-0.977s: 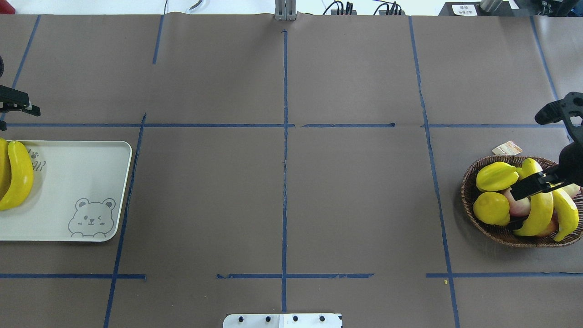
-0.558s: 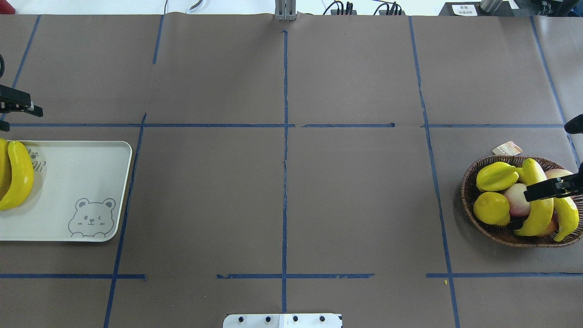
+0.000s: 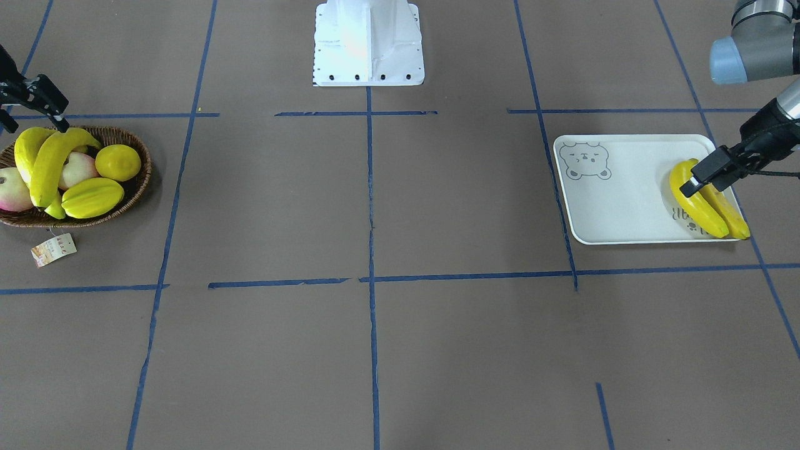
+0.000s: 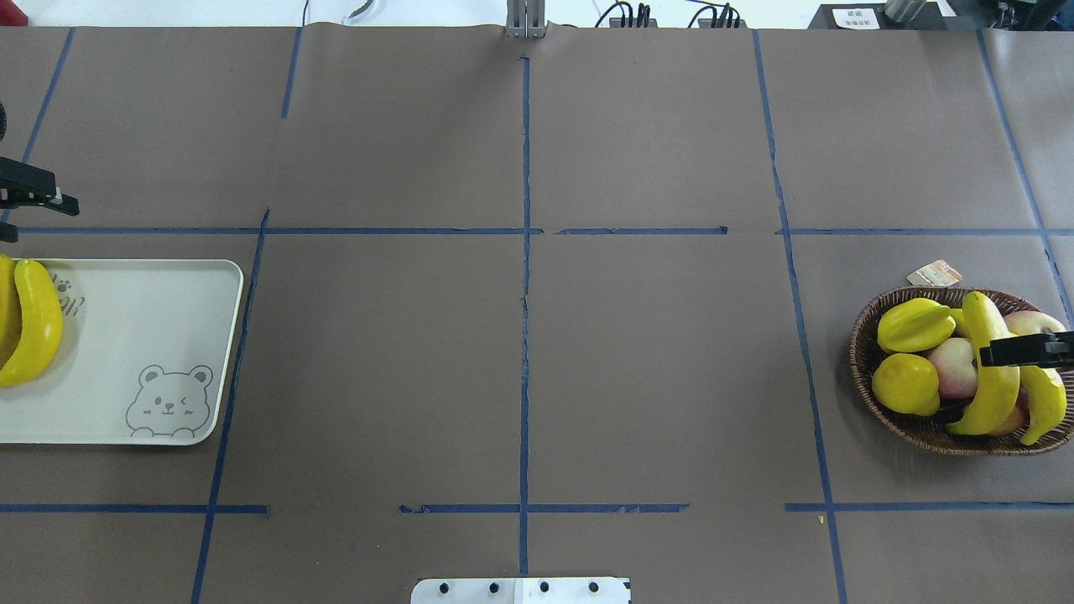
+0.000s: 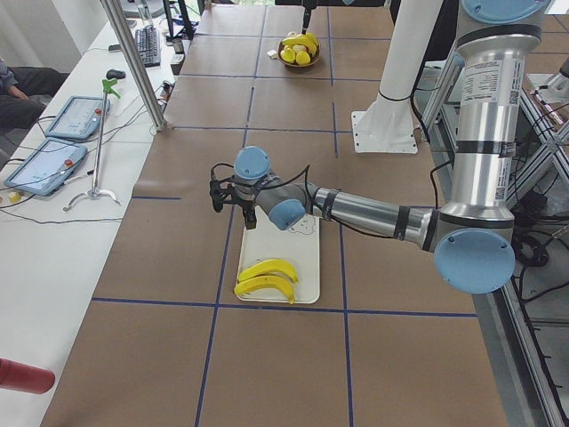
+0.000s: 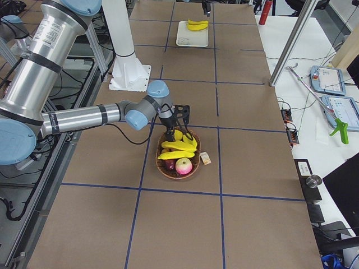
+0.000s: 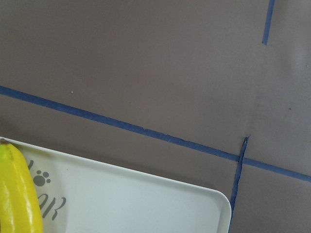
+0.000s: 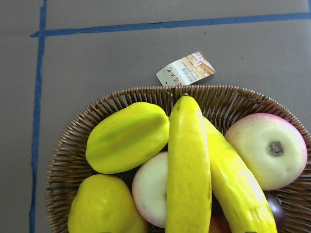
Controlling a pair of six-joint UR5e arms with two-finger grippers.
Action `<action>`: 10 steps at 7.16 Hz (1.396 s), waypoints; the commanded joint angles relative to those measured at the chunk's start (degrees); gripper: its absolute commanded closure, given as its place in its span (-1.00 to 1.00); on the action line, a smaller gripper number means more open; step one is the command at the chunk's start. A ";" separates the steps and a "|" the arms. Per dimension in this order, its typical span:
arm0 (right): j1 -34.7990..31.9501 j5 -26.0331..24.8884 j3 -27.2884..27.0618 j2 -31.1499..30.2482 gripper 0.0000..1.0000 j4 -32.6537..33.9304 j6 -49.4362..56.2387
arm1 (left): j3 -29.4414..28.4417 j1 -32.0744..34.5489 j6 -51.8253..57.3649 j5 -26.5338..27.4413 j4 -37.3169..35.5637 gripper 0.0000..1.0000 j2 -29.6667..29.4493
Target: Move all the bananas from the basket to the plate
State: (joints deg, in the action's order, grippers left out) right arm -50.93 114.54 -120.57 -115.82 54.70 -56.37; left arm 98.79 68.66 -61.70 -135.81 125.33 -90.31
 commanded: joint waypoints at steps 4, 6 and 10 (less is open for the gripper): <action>8.82 -8.62 4.37 -0.46 -0.85 -0.91 -7.78 | -0.09 -0.02 0.00 0.02 0.00 -1.00 0.05; 11.71 -8.89 4.38 0.51 -0.61 -2.05 -11.46 | -0.09 -0.02 0.00 0.02 0.00 -1.00 0.05; 12.17 -8.72 4.38 0.86 0.25 -2.05 -11.39 | -0.61 -0.10 0.00 0.02 0.09 -1.00 0.05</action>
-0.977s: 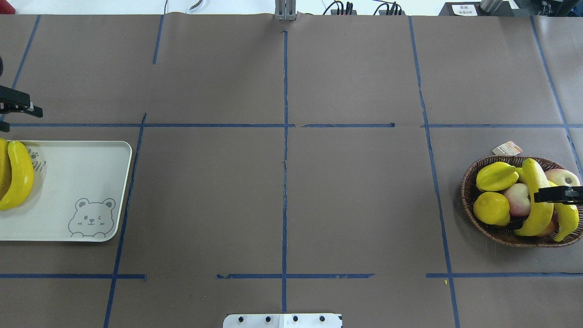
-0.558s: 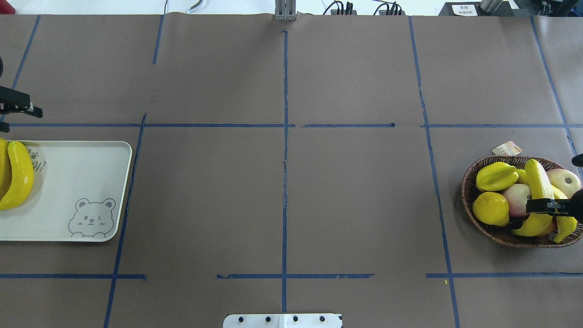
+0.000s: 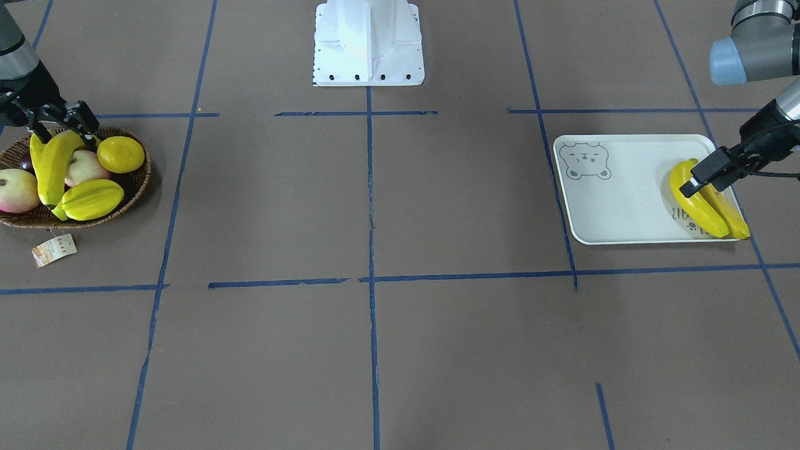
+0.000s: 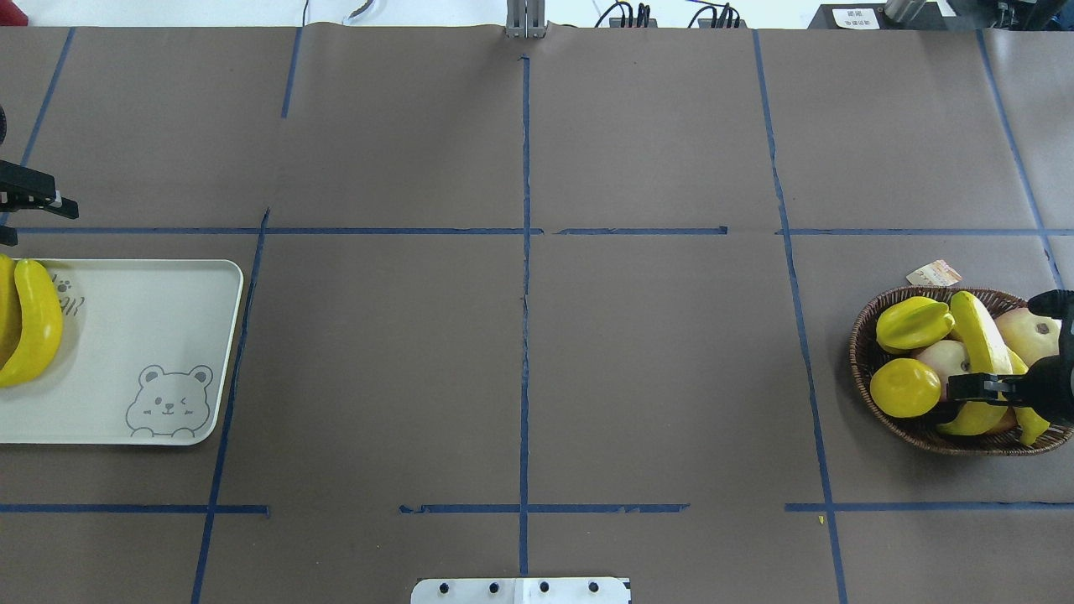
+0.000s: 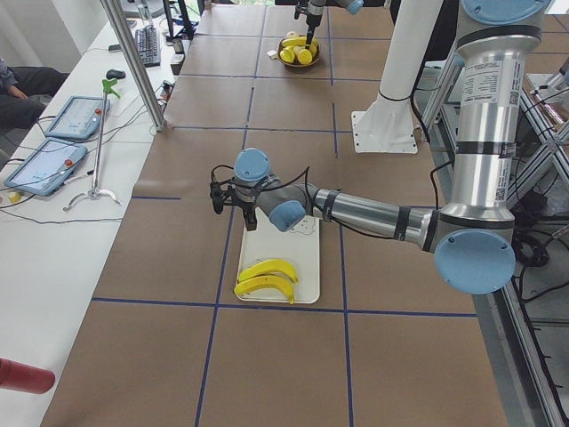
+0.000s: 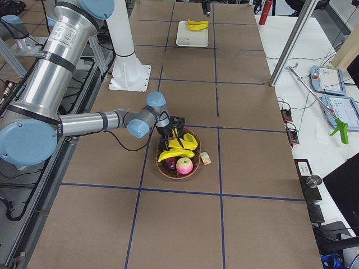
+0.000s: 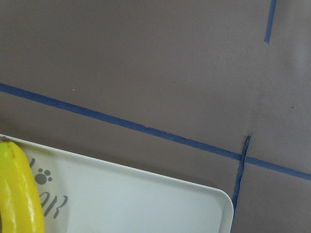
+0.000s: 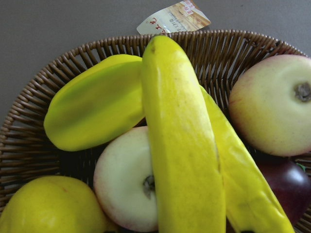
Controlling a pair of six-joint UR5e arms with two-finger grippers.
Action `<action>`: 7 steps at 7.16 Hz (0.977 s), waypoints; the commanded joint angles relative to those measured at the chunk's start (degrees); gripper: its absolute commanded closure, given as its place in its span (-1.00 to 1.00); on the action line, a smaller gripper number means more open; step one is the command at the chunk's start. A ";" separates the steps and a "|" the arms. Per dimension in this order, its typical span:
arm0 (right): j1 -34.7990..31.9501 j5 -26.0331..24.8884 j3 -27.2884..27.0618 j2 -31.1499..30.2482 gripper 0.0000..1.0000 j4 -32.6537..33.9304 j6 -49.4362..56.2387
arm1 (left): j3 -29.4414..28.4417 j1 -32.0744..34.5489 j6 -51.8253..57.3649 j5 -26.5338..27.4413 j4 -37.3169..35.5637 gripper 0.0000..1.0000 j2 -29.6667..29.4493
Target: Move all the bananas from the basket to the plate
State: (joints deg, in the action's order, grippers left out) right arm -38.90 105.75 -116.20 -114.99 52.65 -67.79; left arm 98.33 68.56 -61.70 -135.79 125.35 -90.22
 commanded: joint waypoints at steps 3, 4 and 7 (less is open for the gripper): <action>-0.12 -0.01 0.00 -0.06 0.92 -0.09 0.03 | -0.24 -0.79 -0.26 0.09 0.15 -1.00 -0.04; -0.21 -0.01 -0.08 -0.15 0.94 -0.09 0.11 | -0.24 -0.88 -0.26 0.09 0.15 -1.00 -0.04; -0.64 0.51 -1.04 -0.06 0.96 -0.09 0.38 | -0.24 -0.88 -0.26 0.09 0.15 -1.00 -0.13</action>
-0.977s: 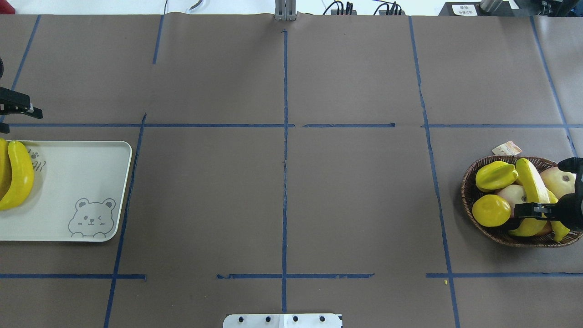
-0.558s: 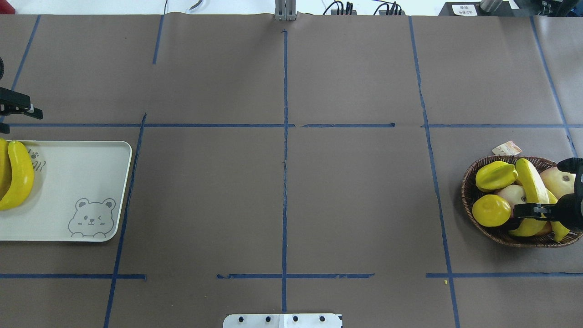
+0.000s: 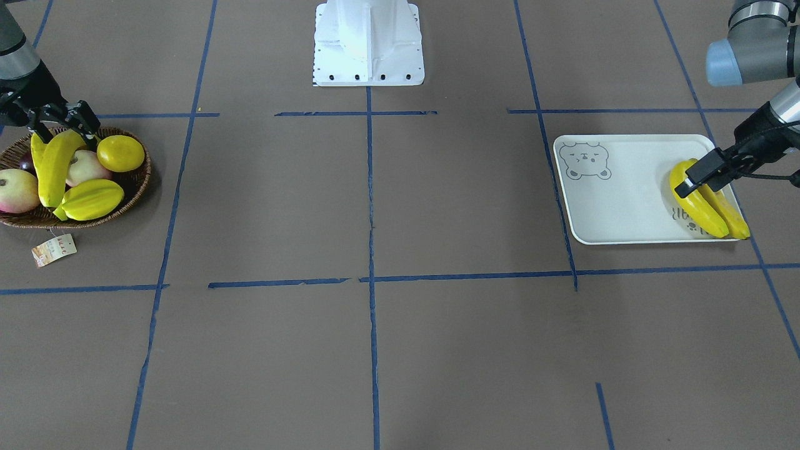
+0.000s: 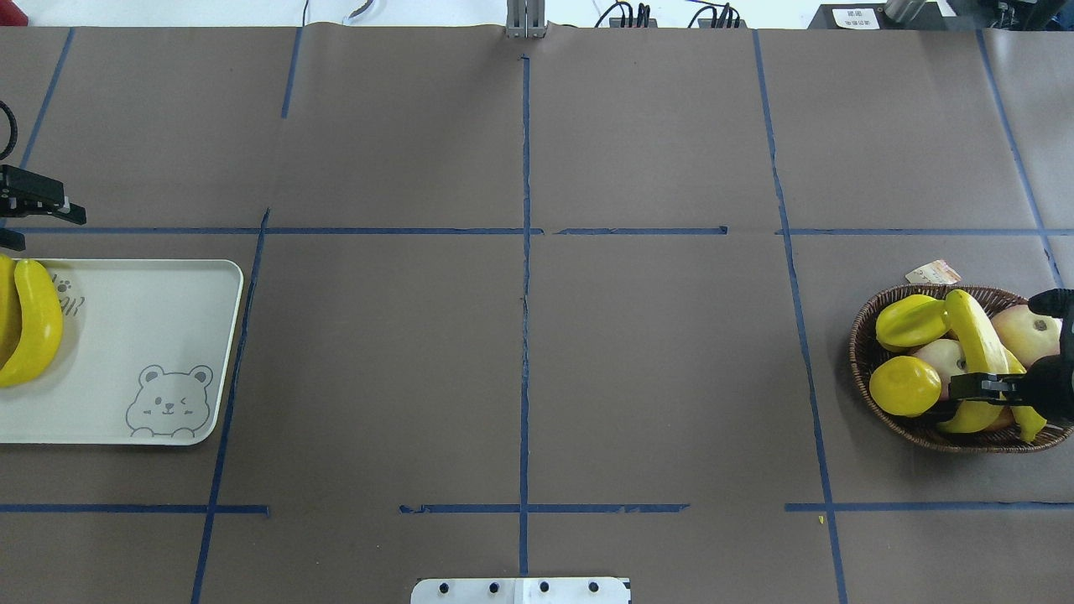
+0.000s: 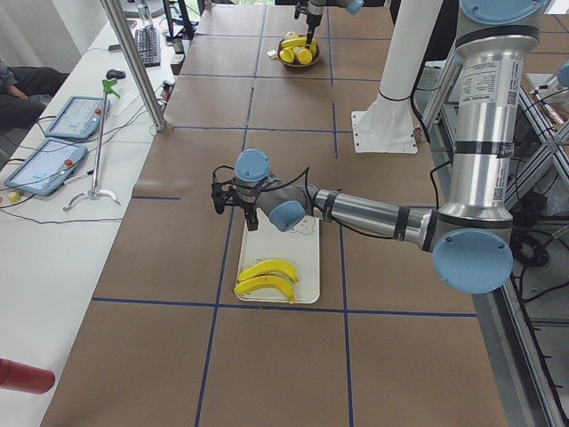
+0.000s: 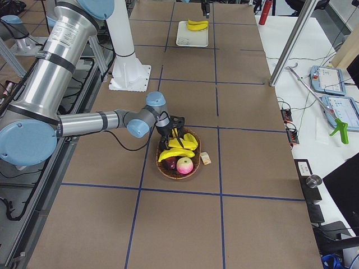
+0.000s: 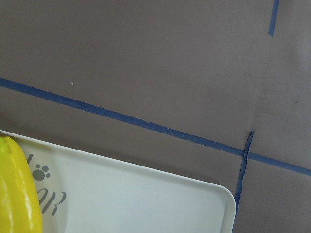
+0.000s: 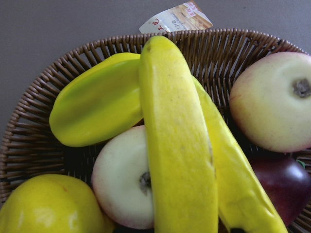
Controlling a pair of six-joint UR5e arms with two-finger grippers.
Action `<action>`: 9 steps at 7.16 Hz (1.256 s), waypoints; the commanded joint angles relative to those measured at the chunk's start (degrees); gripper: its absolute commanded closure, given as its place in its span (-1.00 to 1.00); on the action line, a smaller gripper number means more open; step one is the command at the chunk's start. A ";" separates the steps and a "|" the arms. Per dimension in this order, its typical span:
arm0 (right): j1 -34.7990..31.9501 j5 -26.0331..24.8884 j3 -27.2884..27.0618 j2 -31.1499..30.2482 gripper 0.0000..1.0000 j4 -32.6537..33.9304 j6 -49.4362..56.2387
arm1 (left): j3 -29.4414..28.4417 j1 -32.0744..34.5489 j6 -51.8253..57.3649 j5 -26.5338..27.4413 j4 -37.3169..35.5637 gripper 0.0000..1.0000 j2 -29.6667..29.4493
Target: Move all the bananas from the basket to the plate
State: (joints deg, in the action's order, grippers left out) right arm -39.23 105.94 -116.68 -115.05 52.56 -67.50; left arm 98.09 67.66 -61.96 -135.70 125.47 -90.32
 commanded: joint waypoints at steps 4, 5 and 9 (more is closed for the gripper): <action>-1.11 0.67 -1.79 -0.62 0.97 -0.01 0.35 | 0.09 -0.07 0.00 0.00 0.04 -1.00 -0.03; -2.94 1.98 -2.75 -0.79 0.97 0.17 0.53 | 0.09 0.02 0.00 0.00 0.04 -1.00 -0.03; -16.20 13.83 -5.84 0.34 0.98 0.96 6.41 | 0.53 -0.07 -0.70 0.00 0.12 -1.00 -0.12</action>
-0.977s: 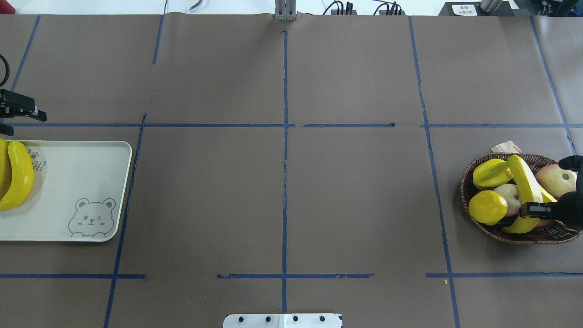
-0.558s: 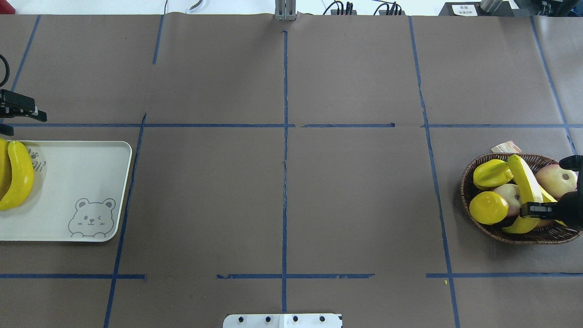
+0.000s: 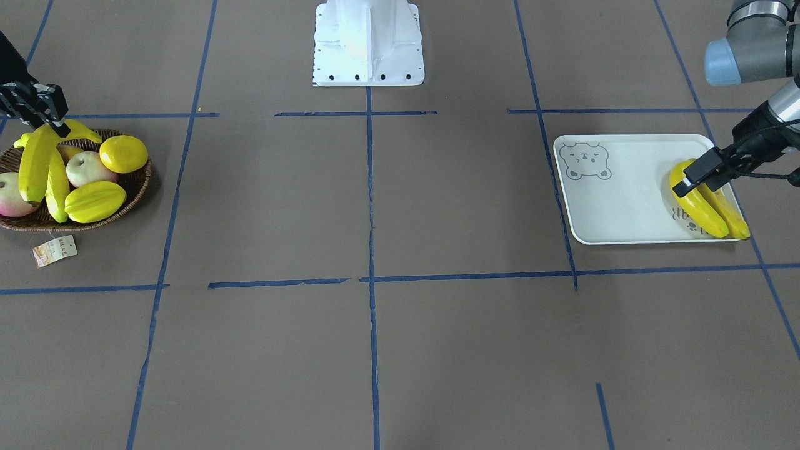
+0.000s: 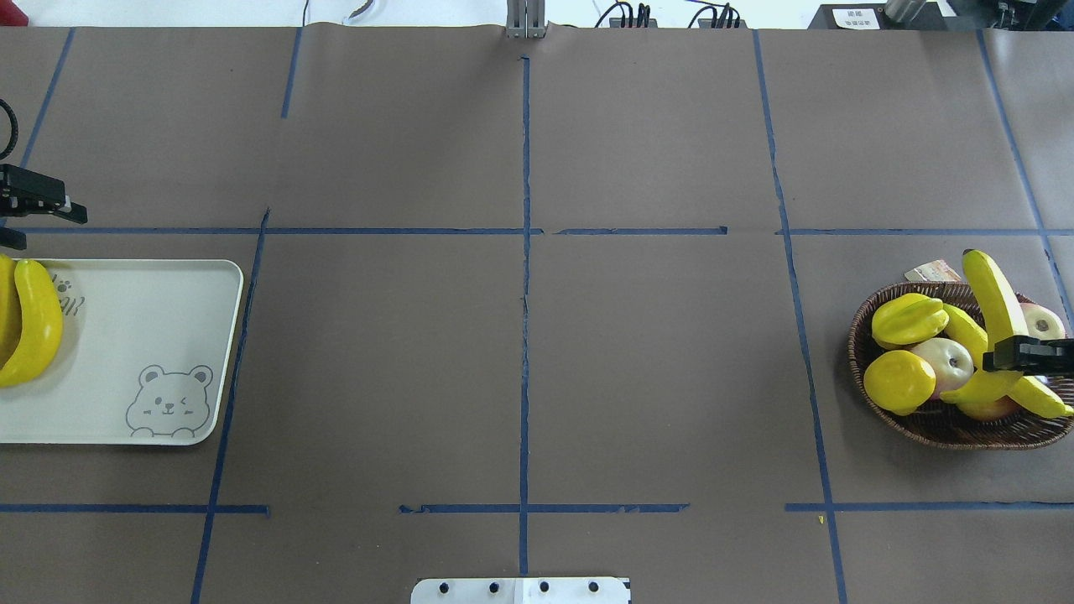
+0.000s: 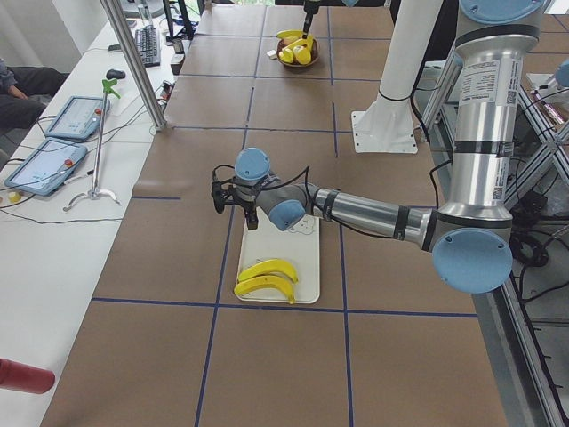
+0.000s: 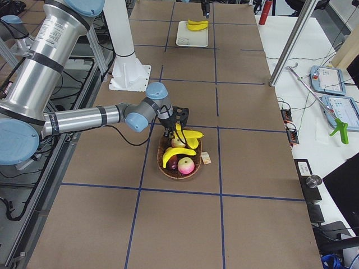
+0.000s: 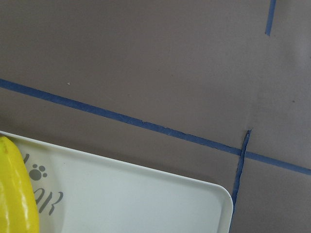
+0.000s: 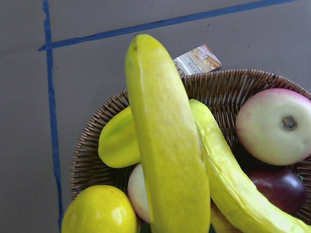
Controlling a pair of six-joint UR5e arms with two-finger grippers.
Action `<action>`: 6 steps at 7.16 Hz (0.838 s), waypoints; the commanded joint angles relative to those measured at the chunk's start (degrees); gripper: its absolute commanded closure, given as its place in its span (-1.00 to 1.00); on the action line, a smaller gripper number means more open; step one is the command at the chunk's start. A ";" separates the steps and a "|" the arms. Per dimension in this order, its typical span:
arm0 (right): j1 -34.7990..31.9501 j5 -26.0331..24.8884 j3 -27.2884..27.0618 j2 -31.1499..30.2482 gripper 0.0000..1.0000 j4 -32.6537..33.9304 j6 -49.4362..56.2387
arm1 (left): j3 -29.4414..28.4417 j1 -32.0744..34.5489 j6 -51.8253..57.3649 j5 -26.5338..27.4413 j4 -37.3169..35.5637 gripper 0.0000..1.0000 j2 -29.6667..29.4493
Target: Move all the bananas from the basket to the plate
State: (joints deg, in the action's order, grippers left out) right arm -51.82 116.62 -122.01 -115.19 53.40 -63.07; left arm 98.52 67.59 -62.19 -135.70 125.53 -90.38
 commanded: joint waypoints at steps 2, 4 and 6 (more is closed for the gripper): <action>-6.80 6.86 -1.38 0.49 0.99 0.13 4.35 | 0.36 -1.32 -2.48 0.00 0.33 -1.00 -0.32; -6.80 6.95 -2.78 2.06 0.99 3.52 4.44 | 1.32 -2.20 -3.02 0.09 0.33 -1.00 -0.41; -7.41 6.51 -6.99 6.63 0.99 17.91 8.46 | 1.50 -2.29 -3.02 0.09 0.33 -1.00 -0.41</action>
State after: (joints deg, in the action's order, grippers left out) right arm -58.79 123.34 -126.76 -111.18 63.48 -57.03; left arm 99.87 65.37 -65.16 -135.62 125.86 -90.79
